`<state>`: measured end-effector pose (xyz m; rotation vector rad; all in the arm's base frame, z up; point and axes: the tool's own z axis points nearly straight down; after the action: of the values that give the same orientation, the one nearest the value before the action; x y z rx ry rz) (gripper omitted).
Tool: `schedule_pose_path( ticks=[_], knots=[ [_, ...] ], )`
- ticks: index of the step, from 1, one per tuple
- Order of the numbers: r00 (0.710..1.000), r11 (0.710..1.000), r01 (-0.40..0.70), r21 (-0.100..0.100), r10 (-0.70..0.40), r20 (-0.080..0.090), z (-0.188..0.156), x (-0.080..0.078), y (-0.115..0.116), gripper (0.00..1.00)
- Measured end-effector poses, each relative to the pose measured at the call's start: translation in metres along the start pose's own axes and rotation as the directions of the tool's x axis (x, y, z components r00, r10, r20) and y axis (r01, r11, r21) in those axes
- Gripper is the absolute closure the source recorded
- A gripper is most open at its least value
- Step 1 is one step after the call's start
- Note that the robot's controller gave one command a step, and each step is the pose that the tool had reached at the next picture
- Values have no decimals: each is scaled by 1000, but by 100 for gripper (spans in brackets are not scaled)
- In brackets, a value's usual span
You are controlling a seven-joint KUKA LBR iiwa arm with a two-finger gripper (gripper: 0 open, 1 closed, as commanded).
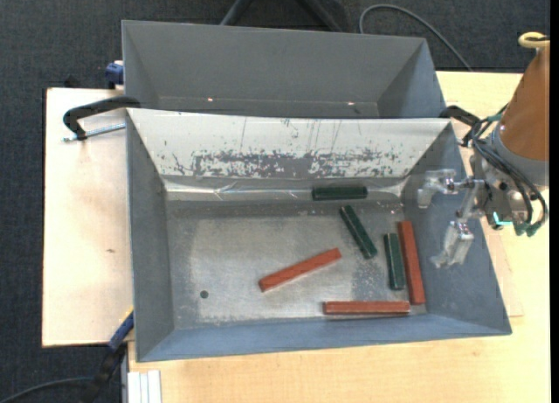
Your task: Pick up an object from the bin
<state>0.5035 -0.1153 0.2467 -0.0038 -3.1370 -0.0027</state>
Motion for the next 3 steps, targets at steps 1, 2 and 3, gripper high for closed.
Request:
schedule_pose_path(
  ticks=[1,2,3],
  knots=[
    [941,941,339,0,-339,2,129,-68,48,0],
    [960,960,281,-1,-281,1,178,-54,73,0],
    [988,988,156,1,-156,12,175,-69,90,0]
  ],
)
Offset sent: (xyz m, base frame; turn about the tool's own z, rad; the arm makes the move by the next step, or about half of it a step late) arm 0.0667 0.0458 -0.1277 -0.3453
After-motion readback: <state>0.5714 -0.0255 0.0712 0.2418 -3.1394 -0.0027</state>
